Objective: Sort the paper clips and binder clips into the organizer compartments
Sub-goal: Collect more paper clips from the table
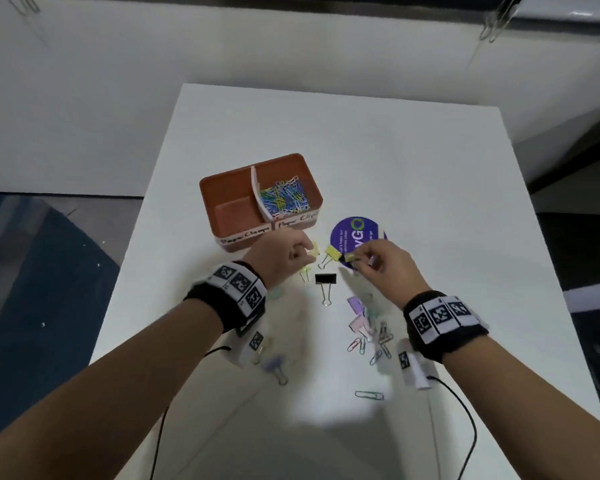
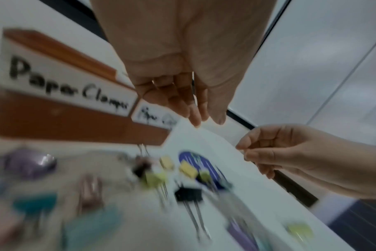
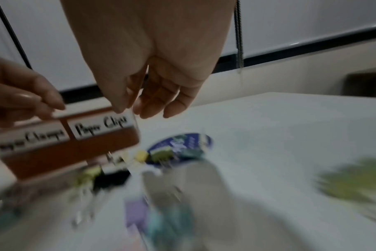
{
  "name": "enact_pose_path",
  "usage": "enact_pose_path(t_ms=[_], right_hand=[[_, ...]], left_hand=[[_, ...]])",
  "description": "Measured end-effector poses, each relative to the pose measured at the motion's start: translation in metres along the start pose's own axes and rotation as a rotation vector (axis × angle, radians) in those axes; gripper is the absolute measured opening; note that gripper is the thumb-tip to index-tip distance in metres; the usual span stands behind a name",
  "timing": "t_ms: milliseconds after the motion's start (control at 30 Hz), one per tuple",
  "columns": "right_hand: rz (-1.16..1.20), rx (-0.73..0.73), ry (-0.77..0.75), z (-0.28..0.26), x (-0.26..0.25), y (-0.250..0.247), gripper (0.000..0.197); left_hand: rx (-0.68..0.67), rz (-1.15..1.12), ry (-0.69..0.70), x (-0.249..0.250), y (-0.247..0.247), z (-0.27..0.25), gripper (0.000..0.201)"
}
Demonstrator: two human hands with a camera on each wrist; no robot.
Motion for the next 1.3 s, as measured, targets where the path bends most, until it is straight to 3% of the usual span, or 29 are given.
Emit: enact_pose_path(t_ms=[200, 333, 567, 800, 1033, 1167, 1300], right_hand=[[-0.144, -0.227, 0.241, -0.091, 0.084, 0.018, 0.032], [-0.170, -0.339, 0.265, -0.116, 0.104, 0.027, 0.049], [-0.310, -0.386, 0.157, -0.106, 0.100, 0.038, 0.058], [-0.258, -0.320, 0.151, -0.094, 0.104, 0.043, 0.014], [-0.231, -0.314, 0.091, -0.092, 0.108, 0.048, 0.011], [-0.230, -0.335, 0.085, -0.094, 0.107, 0.045, 0.015], [-0.185, -0.325, 0.127, -0.099, 0.114, 0.037, 0.013]], left_hand=[[-0.321, 0.175, -0.099, 0.013, 0.093, -0.049, 0.023], [-0.467, 0.344, -0.190, 0.017, 0.145, -0.068, 0.031], [-0.332, 0.361, -0.291, 0.027, 0.172, -0.062, 0.028], [-0.327, 0.296, -0.344, 0.012, 0.172, -0.056, 0.014], [-0.331, 0.349, -0.278, 0.016, 0.175, -0.060, 0.020], [-0.359, 0.251, -0.193, 0.024, 0.179, -0.066, 0.039], [-0.348, 0.342, -0.151, 0.031, 0.186, -0.068, 0.026]])
Point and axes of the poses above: each hand's wrist, its own z-axis towards the middle knuckle, its own y-axis out of the palm, x = y × z, the point moved 8 cm from there along z, towards the middle knuckle, and after that the axes turned 5 degrees about -y, right-handed, at the moved point
